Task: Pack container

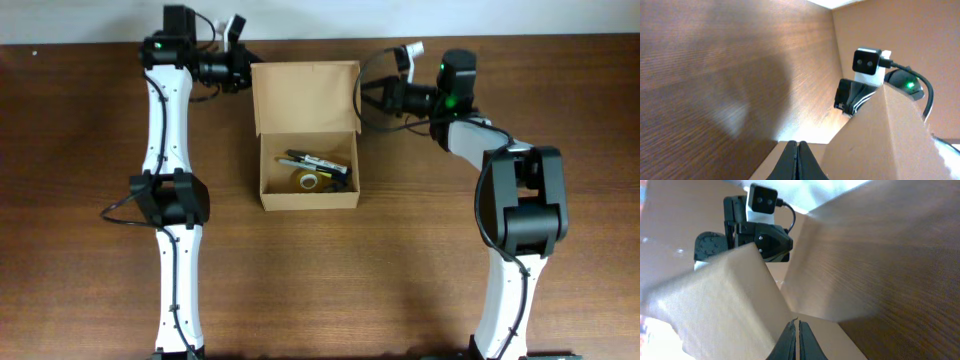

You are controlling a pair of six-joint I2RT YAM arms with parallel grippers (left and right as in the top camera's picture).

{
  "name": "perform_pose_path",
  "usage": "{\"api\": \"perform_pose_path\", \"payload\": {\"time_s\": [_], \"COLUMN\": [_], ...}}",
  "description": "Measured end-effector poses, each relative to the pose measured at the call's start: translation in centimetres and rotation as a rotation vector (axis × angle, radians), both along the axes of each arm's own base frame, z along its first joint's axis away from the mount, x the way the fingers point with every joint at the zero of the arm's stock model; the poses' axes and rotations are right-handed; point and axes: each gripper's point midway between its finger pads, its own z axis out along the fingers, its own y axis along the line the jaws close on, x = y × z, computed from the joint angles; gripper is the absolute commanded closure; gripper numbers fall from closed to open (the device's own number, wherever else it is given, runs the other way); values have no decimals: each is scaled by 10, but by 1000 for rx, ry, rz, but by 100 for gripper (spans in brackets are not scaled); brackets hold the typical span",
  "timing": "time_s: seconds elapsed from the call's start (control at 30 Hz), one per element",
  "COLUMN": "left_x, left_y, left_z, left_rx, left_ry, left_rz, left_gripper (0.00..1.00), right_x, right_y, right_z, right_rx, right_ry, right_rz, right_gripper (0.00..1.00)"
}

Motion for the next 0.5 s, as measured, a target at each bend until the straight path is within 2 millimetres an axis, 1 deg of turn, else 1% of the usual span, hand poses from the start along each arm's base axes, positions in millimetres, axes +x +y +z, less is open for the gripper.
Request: {"api": "perform_pose_path", "payload": {"time_s": [0.1,0.23,0.37,0.5], "left_x": [-4,-10,-19,-28], "left_y": [2,6,7,7], "left_z": [14,23,31,39], "left_rx": [25,72,114,173], "left_ry": [-6,15,34,37], "left_rz": [12,32,42,47], "left_gripper": [98,98,98,99], "right_x": [1,1,0,0], "right_y": [14,32,44,48], "right_z": [20,44,60,73], "right_rx": [9,18,27,33], "right_ry": [-57,-121,-147,-149], "right_rz": [41,85,111,122], "right_gripper": [96,96,96,96]}}
